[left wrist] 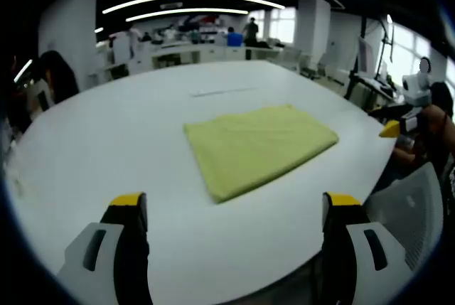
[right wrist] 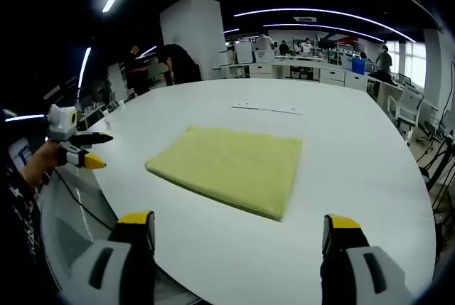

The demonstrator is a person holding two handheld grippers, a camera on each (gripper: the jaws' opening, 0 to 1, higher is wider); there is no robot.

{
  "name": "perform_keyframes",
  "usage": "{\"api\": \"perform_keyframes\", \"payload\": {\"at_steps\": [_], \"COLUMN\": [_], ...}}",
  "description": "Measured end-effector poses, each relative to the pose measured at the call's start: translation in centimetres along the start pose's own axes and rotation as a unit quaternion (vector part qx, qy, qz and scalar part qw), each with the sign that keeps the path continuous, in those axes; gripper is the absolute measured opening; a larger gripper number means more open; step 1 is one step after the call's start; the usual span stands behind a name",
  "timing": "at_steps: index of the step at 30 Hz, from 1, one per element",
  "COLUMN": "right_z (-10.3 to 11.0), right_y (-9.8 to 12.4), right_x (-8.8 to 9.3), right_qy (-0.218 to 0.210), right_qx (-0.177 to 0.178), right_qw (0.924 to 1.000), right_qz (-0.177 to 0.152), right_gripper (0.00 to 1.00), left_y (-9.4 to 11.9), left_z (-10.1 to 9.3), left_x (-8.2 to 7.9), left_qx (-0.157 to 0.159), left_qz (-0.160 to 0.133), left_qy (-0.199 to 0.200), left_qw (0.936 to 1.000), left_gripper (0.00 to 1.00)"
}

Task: Fold the garment on the visible template until the final outline fits inside the template.

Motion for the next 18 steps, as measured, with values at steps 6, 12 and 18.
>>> {"api": "perform_keyframes", "payload": {"at_steps": [6,12,18], "right_z": [0.07,0.21,0.17], "right_y": [-0.05,-0.02,0.00], "right_x": [-0.17,-0.41,-0.34], "right_qy": [-0.003,-0.002,-0.002], "right_qx": [-0.001,0.000,0.001], "right_qw": [1.0000,1.0000,1.0000], "right_qz": [-0.003,-0.008,-0.004], "right_gripper": [0.99,0.99,0.99], "left_y": [-0.09,-0.10,0.73], "left_z": [0.07,0.08,-0.82], "left_x": [0.11,0.25,0.23], "left_qx": [0.001,0.002,0.003], "left_qz": [0.002,0.005,0.007], "left_qy": [0.000,0.002,0.004], "left_qw": [1.0000,1.0000,1.0000], "left_gripper": [0.99,0.99,0.99]}}
Point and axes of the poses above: the point that each gripper's makers call its tool centre point, and the gripper's own axes: y roughly backward along the fingers, z roughly to its left, x roughly out of its underside, the point moved 6 cm from there along y, roughly backward along the fingers, and after that the axes turned 15 degrees about z, right-handed, at the moved point
